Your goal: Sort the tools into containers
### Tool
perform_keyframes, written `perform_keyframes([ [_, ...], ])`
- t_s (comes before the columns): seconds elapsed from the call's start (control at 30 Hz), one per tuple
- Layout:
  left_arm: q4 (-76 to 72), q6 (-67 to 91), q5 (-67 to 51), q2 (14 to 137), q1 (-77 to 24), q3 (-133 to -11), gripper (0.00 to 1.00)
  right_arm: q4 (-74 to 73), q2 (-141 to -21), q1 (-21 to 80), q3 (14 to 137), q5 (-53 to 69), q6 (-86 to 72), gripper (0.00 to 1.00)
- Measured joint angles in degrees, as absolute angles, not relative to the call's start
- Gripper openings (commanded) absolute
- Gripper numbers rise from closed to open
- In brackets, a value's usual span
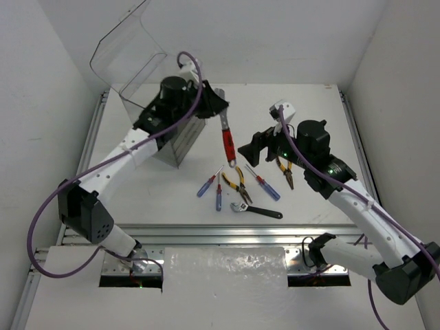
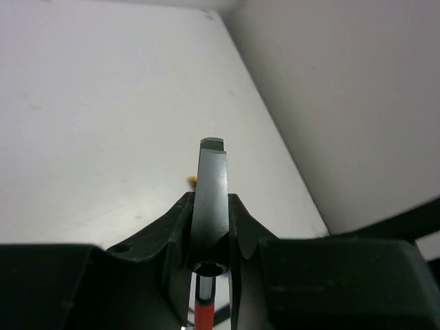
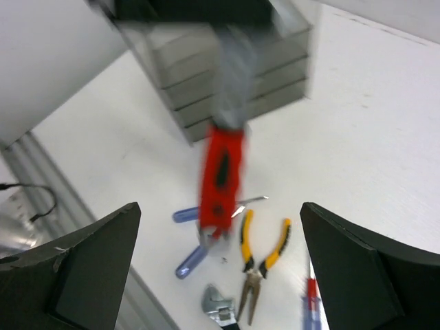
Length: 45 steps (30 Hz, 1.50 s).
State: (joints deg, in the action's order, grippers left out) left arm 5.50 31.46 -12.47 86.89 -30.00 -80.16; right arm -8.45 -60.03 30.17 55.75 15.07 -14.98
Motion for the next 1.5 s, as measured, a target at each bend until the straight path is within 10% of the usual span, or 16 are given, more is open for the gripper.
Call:
perform_keyframes([
  [0.47,30.11,4.23,8.58,98.35,-21.91,-121.64,0.00,-16.47,-49.67,29.85,51.72,6.35,-15.03,0.99],
  [1.5,42.00,3.81,13.80,111.09,-12.97,-120.44,0.04,-20.32,-48.14,29.82,45.43,9.26,-16.78,0.99],
])
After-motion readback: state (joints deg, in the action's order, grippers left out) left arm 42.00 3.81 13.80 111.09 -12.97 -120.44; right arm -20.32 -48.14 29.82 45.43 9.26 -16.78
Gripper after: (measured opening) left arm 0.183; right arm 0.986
